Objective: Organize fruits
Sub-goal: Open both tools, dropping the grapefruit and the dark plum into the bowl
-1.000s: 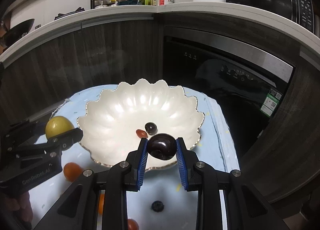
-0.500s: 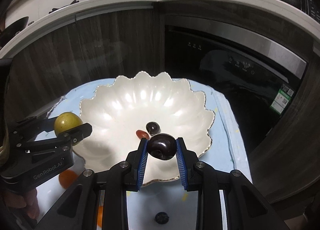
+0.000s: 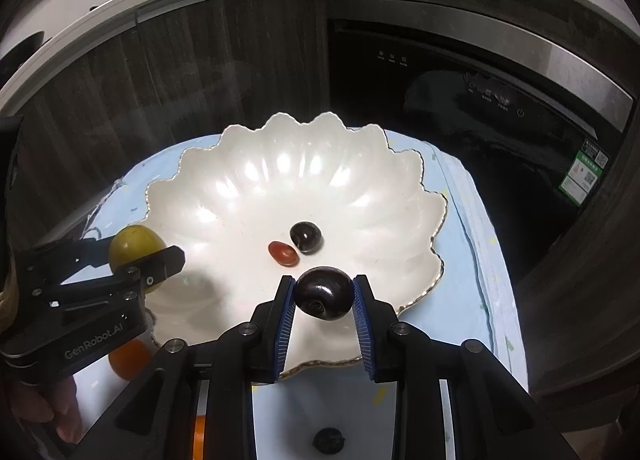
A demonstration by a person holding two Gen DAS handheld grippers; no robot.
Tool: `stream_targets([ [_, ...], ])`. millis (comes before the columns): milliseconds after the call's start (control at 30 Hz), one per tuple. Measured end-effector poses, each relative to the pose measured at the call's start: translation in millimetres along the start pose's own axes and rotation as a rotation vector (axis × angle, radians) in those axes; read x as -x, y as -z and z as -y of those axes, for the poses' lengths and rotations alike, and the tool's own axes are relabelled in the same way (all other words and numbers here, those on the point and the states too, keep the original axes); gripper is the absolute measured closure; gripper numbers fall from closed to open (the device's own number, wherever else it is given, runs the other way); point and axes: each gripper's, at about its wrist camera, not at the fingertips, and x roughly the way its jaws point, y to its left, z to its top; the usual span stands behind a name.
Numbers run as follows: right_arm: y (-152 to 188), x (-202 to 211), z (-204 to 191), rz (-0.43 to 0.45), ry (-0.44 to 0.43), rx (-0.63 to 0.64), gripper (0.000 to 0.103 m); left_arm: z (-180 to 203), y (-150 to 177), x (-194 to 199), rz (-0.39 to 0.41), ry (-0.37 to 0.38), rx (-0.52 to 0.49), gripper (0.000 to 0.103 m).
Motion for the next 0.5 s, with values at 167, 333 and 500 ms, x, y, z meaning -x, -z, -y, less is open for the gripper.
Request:
stream_targets([
  [167, -2, 6, 7, 0.032, 0.049, -0.044, 0.021, -4, 0, 11, 0.053, -0.023, 0.022, 0.024],
  [333, -6, 13, 17, 0.056, 0.112, -0.087, 0.018, -6, -2, 17, 0.068, -0.053, 0.029, 0.012],
  [500, -9, 19, 19, 0.070, 0.128, -0.093, 0.018, -7, -1, 25, 0.079, -0.058, 0.036, 0.006],
])
